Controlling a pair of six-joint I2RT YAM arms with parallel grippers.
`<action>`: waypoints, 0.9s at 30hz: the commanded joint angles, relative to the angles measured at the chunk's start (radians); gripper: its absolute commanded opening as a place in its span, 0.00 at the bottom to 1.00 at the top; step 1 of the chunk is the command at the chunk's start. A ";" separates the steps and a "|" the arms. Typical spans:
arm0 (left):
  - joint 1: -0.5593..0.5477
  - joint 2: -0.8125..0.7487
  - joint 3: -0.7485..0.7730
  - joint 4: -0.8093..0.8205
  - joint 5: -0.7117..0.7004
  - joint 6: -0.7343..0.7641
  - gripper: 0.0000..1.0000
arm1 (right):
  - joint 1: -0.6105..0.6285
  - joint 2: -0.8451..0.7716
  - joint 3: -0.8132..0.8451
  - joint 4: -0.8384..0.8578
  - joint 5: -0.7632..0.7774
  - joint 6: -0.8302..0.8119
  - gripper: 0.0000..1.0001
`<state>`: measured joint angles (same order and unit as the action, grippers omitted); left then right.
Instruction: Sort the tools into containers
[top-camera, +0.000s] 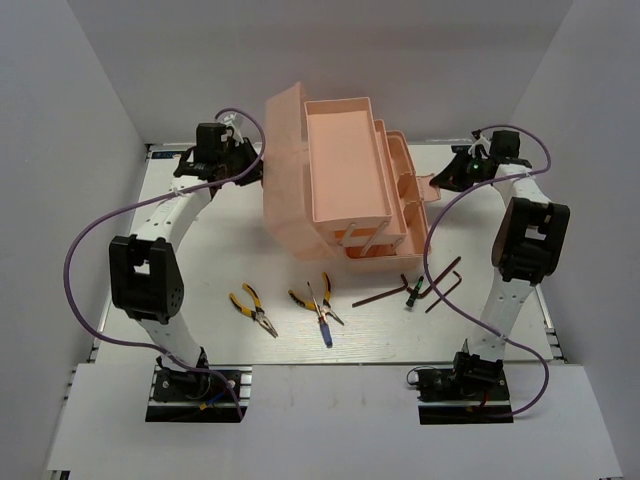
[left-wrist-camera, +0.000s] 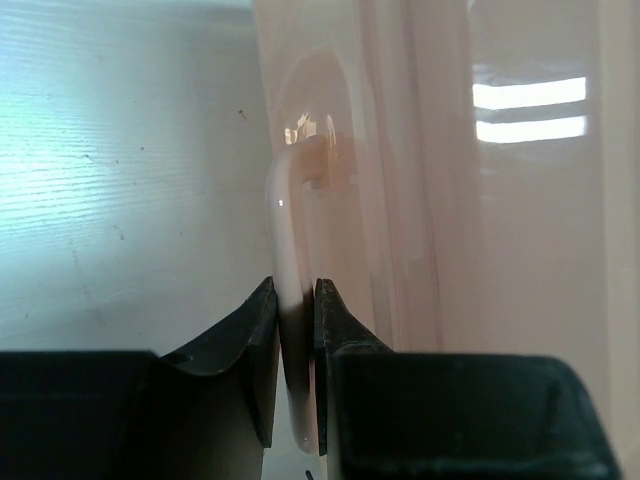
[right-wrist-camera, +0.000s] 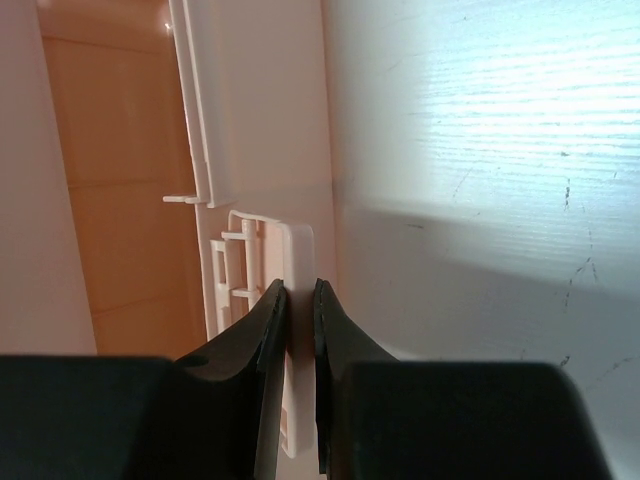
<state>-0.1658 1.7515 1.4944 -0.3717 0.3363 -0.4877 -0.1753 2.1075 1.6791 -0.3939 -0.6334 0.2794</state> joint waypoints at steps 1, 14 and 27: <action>0.092 -0.018 -0.016 0.014 -0.100 0.087 0.10 | -0.059 -0.063 -0.024 0.023 0.103 -0.019 0.00; 0.224 -0.047 -0.066 0.004 -0.063 0.067 0.67 | -0.064 -0.075 -0.071 0.041 0.090 -0.008 0.00; 0.235 -0.260 -0.241 0.072 -0.005 0.077 0.79 | -0.072 -0.107 -0.061 -0.035 0.020 -0.038 0.69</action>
<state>0.0742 1.6333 1.2987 -0.3542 0.2996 -0.4316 -0.2314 2.0682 1.6066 -0.3782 -0.6060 0.2810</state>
